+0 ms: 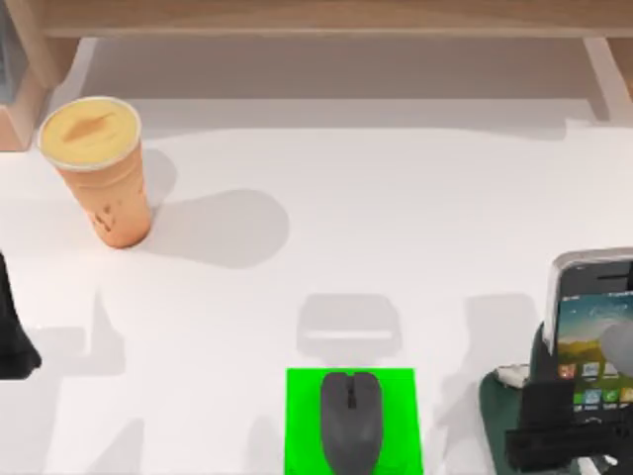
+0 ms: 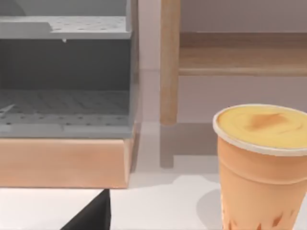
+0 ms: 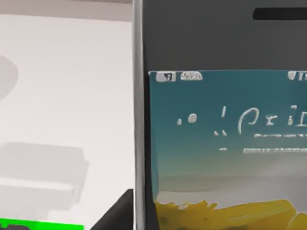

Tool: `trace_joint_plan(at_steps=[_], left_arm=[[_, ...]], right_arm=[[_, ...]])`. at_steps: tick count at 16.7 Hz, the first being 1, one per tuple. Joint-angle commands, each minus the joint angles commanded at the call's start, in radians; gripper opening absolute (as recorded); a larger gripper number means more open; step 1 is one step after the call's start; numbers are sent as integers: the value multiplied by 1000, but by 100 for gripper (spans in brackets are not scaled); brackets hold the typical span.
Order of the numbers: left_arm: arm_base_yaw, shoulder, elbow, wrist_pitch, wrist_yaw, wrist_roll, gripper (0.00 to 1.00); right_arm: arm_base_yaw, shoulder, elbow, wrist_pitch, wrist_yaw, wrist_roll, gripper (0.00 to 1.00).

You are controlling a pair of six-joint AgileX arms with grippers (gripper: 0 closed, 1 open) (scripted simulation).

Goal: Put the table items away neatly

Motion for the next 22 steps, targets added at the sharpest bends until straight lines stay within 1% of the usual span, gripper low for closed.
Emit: trace_joint_plan(at_steps=[4, 5, 15, 18, 22], left_arm=[[0, 0, 0, 0, 0, 0, 100], [0, 0, 0, 0, 0, 0, 100], [0, 0, 0, 0, 0, 0, 100], [0, 0, 0, 0, 0, 0, 100], [0, 0, 0, 0, 0, 0, 100]], right_arm=[[0, 0, 0, 0, 0, 0, 98], [0, 0, 0, 0, 0, 0, 100], [2, -14, 12, -12, 0, 8, 100], [24, -73, 74, -100, 16, 78, 100], [103, -105, 142, -268, 46, 235, 100]])
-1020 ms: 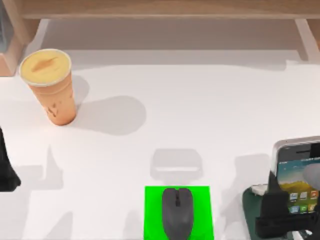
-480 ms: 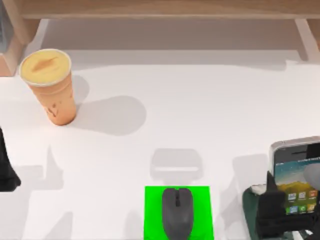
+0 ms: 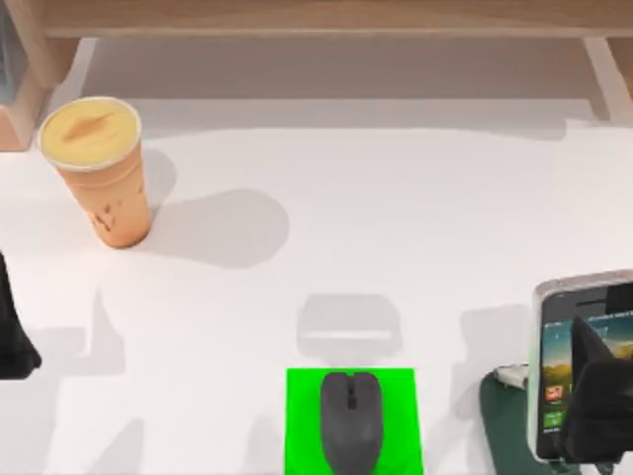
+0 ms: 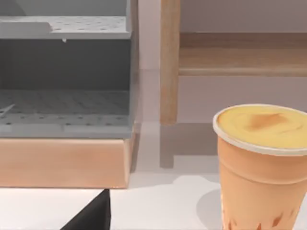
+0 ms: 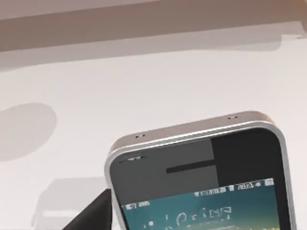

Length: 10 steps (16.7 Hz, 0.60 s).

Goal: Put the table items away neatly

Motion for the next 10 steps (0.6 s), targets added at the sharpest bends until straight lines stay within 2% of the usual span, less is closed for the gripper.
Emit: trace_joint_plan(at_steps=[5, 10], left_arm=[[0, 0, 0, 0, 0, 0, 100], [0, 0, 0, 0, 0, 0, 100]], right_arm=[[84, 131, -29, -87, 21, 157, 100], [108, 207, -68, -86, 30, 192, 100]])
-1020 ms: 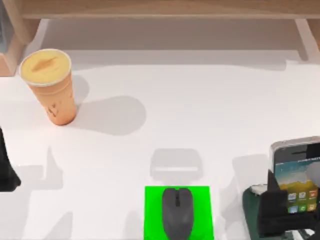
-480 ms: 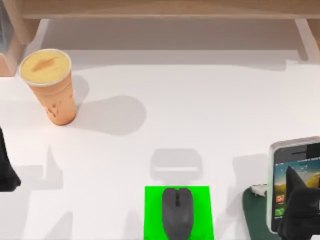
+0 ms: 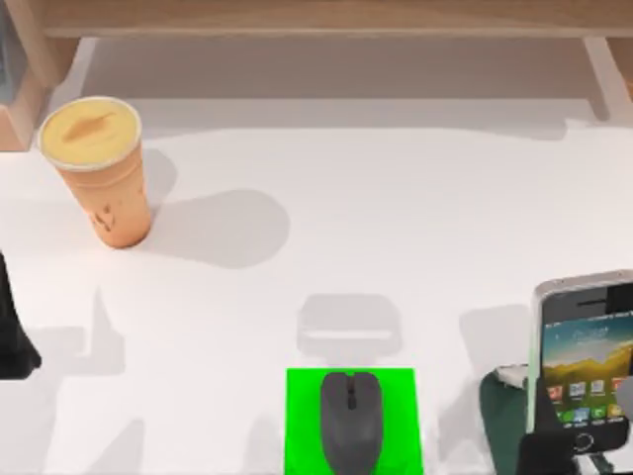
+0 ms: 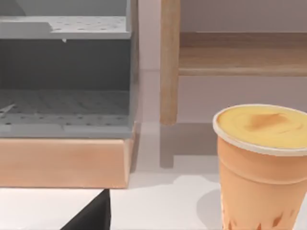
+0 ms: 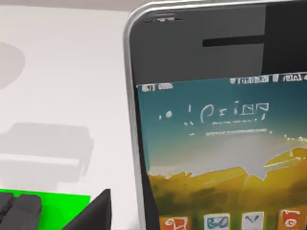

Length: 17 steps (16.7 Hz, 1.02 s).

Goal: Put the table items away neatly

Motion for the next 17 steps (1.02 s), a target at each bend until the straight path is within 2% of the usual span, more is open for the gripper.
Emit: trace_joint_plan(at_steps=[4, 6, 17], left_arm=[[0, 0, 0, 0, 0, 0, 100], [0, 0, 0, 0, 0, 0, 100], [0, 0, 0, 0, 0, 0, 100]], right_arm=[[-10, -10, 7, 6, -8, -8, 100], [-42, -50, 20, 36, -44, -49, 100], [-516, -495, -56, 430, -496, -551, 100]])
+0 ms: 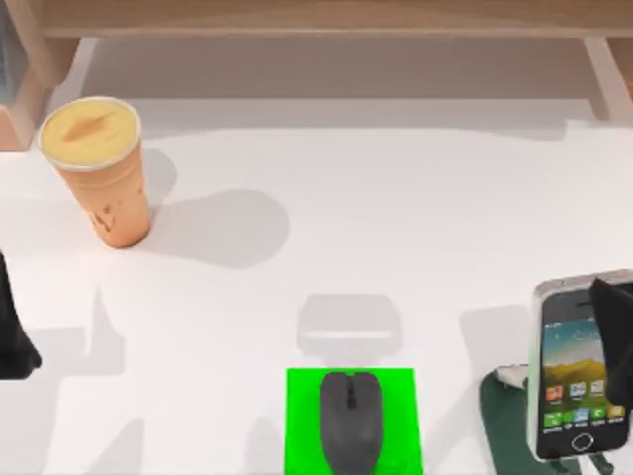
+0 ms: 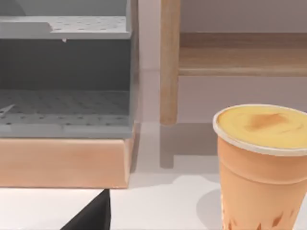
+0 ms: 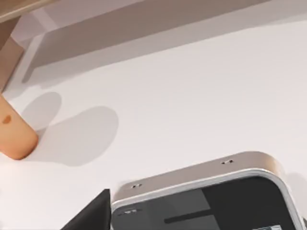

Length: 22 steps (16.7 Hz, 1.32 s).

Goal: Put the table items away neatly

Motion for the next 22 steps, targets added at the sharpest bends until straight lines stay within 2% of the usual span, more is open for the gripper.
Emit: trace_joint_plan(at_steps=[10, 22], left_arm=[[0, 0, 0, 0, 0, 0, 100], [0, 0, 0, 0, 0, 0, 100]], right_arm=[[-418, -275, -144, 317, -328, -349, 100], [-877, -449, -430, 576, -584, -694, 100]])
